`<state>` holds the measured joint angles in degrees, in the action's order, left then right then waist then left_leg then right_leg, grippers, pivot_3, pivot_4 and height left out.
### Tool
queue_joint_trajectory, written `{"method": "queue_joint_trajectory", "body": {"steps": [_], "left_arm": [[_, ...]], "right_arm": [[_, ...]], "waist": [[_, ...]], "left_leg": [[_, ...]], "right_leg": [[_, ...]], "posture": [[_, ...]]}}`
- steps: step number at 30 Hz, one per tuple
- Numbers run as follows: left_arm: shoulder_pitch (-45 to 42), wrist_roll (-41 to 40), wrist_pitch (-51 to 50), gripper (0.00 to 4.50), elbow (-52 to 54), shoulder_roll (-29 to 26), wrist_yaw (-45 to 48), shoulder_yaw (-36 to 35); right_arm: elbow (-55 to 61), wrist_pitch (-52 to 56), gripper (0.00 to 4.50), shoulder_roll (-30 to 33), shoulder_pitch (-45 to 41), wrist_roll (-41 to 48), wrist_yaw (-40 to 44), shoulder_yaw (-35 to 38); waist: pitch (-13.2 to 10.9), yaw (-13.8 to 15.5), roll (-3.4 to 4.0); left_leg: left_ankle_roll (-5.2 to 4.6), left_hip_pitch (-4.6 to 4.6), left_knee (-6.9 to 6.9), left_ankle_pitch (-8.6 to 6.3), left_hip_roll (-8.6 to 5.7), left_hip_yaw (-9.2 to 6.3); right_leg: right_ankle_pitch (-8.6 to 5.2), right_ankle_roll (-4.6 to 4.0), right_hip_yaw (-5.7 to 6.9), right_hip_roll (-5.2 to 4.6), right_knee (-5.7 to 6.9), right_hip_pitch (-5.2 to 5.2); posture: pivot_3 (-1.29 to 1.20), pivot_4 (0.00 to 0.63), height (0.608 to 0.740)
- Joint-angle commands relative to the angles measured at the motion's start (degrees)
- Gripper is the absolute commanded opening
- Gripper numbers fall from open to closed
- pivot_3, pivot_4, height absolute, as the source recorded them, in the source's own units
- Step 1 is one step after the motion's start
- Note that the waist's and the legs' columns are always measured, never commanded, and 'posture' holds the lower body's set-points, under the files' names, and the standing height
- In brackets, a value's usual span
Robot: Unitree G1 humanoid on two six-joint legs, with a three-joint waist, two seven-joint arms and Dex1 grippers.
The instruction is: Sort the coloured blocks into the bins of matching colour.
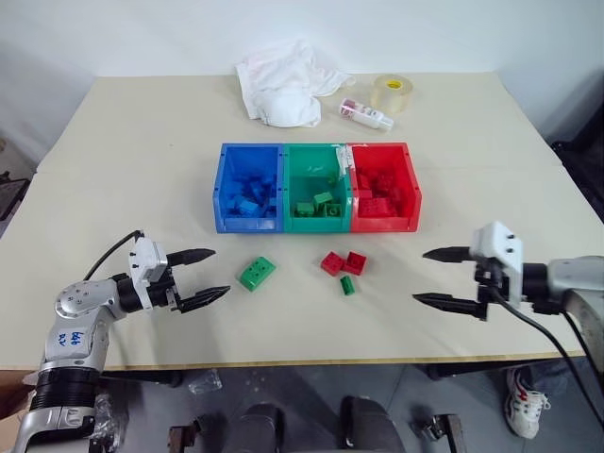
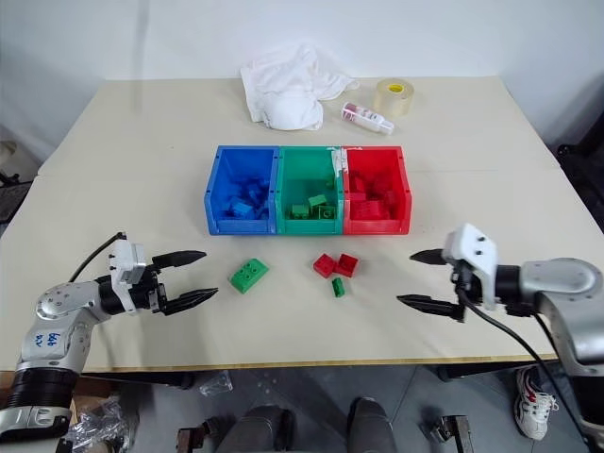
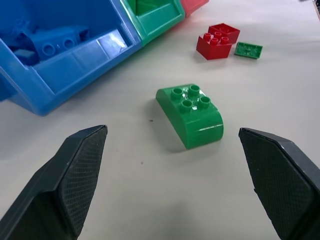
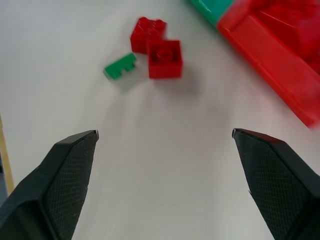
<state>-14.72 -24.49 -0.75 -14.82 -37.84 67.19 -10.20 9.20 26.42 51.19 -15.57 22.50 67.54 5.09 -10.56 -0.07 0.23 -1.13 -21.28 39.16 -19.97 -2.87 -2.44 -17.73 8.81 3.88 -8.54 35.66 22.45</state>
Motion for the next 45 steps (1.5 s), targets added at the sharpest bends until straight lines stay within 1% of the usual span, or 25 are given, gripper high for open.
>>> {"method": "queue_joint_trajectory", "body": {"steps": [1,3,7,12,15,18,24,25,30,34,37,40,42,43,45], "left_arm": [[0.9,-0.3,-0.1,4.5,2.9,0.8,-0.8,0.1],[1.3,-0.5,-0.5,4.5,4.1,1.3,-1.3,0.2],[2.0,-0.6,-0.7,4.5,5.1,1.9,-1.6,0.4],[3.0,-0.9,-1.1,4.5,6.4,2.1,-2.1,0.3],[3.4,-1.1,-1.3,4.5,6.9,2.2,-2.5,0.1],[3.8,-1.1,-1.4,4.5,7.3,2.3,-2.8,0.1],[4.0,-1.2,-1.4,4.5,7.3,2.2,-3.0,0.0],[4.0,-1.2,-1.4,4.5,7.3,2.1,-2.9,0.0],[3.5,-1.1,-1.3,4.5,6.8,2.2,-2.7,0.2],[3.1,-1.0,-1.1,4.5,6.2,2.2,-2.3,0.4],[2.4,-0.7,-0.9,4.5,5.5,2.3,-1.9,0.7],[1.1,-0.3,-0.4,4.5,4.2,2.5,-1.6,1.3],[0.2,-0.2,-0.1,4.5,3.5,2.8,-1.4,1.5],[-0.2,-0.1,0.1,4.5,3.2,2.9,-1.2,1.6],[-0.5,-0.1,0.4,4.5,2.8,3.0,-1.0,1.8]], "right_arm": [[-3.4,-0.8,4.48,-2.8,-4.6,-2.5,-1.3,-4.9],[-6.0,-2.0,4.48,-4.4,-7.0,-4.1,-1.2,-7.5],[-14.1,-5.6,4.48,-9.6,-13.2,-8.3,-2.7,-12.4],[-21.2,-9.0,4.48,-14.8,-18.3,-10.9,-3.4,-14.7],[-23.5,-10.4,4.48,-16.4,-19.8,-11.8,-3.2,-15.3],[-24.1,-10.2,3.86,-17.6,-20.3,-11.5,-3.7,-14.8],[-20.2,-9.1,1.78,-16.9,-19.0,-10.1,-3.6,-13.3],[-19.0,-8.6,1.49,-16.7,-18.7,-9.8,-3.8,-12.8],[-11.5,-5.2,1.48,-14.9,-17.9,-7.2,-4.6,-9.3],[-10.3,-3.0,1.48,-13.7,-21.5,-6.3,-7.0,-6.0],[-16.2,-5.3,1.48,-13.8,-27.1,-7.6,-8.8,-5.1],[-26.0,-9.2,1.48,-15.0,-33.5,-10.3,-11.6,-5.4],[-34.0,-12.2,2.22,-16.0,-37.7,-12.8,-14.1,-6.2],[-36.7,-13.7,2.52,-16.4,-39.0,-13.5,-14.4,-6.4],[-39.6,-15.8,3.2,-16.8,-40.2,-14.1,-14.0,-6.6]], "waist": [[0.0,0.0,0.0],[0.0,0.0,0.0],[0.0,-0.1,0.0],[0.0,-0.2,0.0],[0.0,-0.2,0.01],[0.0,-0.2,0.01],[0.0,-0.2,0.01],[0.0,-0.2,0.01],[0.0,-0.1,0.01],[0.0,-0.1,0.01],[0.0,-0.2,0.01],[0.0,-0.4,0.01],[0.0,-0.7,0.01],[0.0,-0.6,0.01],[0.0,-0.7,0.0]], "left_leg": [[0.0,-0.01,0.0,0.0,0.0,0.0],[0.0,-0.01,0.0,0.0,-0.01,-0.01],[0.0,-0.02,0.0,0.0,-0.02,-0.04],[0.01,-0.02,0.0,0.01,-0.03,-0.07],[0.01,-0.02,-0.01,0.01,-0.02,-0.12],[0.01,-0.02,-0.01,0.01,-0.03,-0.12],[0.01,-0.02,-0.01,0.01,-0.03,-0.11],[0.01,-0.02,-0.01,0.01,-0.03,-0.11],[0.01,-0.02,-0.01,0.01,-0.03,-0.12],[0.01,-0.02,-0.01,0.01,-0.02,-0.11],[0.01,-0.02,-0.01,0.01,-0.02,-0.08],[0.01,-0.02,-0.03,0.01,-0.03,-0.08],[0.01,-0.02,-0.05,0.01,-0.03,-0.09],[0.01,-0.02,-0.05,0.01,-0.06,-0.09],[0.01,-0.03,-0.06,0.01,-0.06,-0.13]], "right_leg": [[0.0,0.0,0.0,0.0,-0.01,0.0],[0.0,0.0,0.01,0.0,0.0,0.01],[0.0,0.0,0.02,0.0,0.01,0.01],[0.0,0.0,0.04,0.01,0.03,0.03],[0.0,0.0,0.07,0.01,0.04,0.02],[0.0,0.0,0.06,0.01,0.05,0.03],[0.0,0.0,0.06,0.01,0.05,0.03],[0.0,0.0,0.06,0.01,0.06,0.03],[0.0,0.0,0.06,0.01,0.06,0.03],[0.0,0.0,0.05,0.01,0.04,0.03],[0.0,0.0,0.04,0.01,0.04,0.05],[0.0,0.0,0.04,0.02,0.06,0.06],[0.0,0.0,0.05,0.02,0.07,0.06],[0.0,0.0,0.04,0.0,0.07,0.07],[0.0,0.0,0.08,0.01,0.08,0.07]], "posture": [[0.0,0.15,0.74],[0.0,0.15,0.74],[0.0,0.15,0.74],[0.0,0.15,0.74],[0.0,0.15,0.74],[0.0,0.15,0.74],[0.0,0.15,0.74],[0.0,0.15,0.74],[0.0,0.15,0.74],[0.0,0.15,0.74],[0.0,0.15,0.74],[0.0,0.15,0.74],[0.0,0.15,0.74],[0.0,0.15,0.74],[0.0,0.15,0.74]]}}
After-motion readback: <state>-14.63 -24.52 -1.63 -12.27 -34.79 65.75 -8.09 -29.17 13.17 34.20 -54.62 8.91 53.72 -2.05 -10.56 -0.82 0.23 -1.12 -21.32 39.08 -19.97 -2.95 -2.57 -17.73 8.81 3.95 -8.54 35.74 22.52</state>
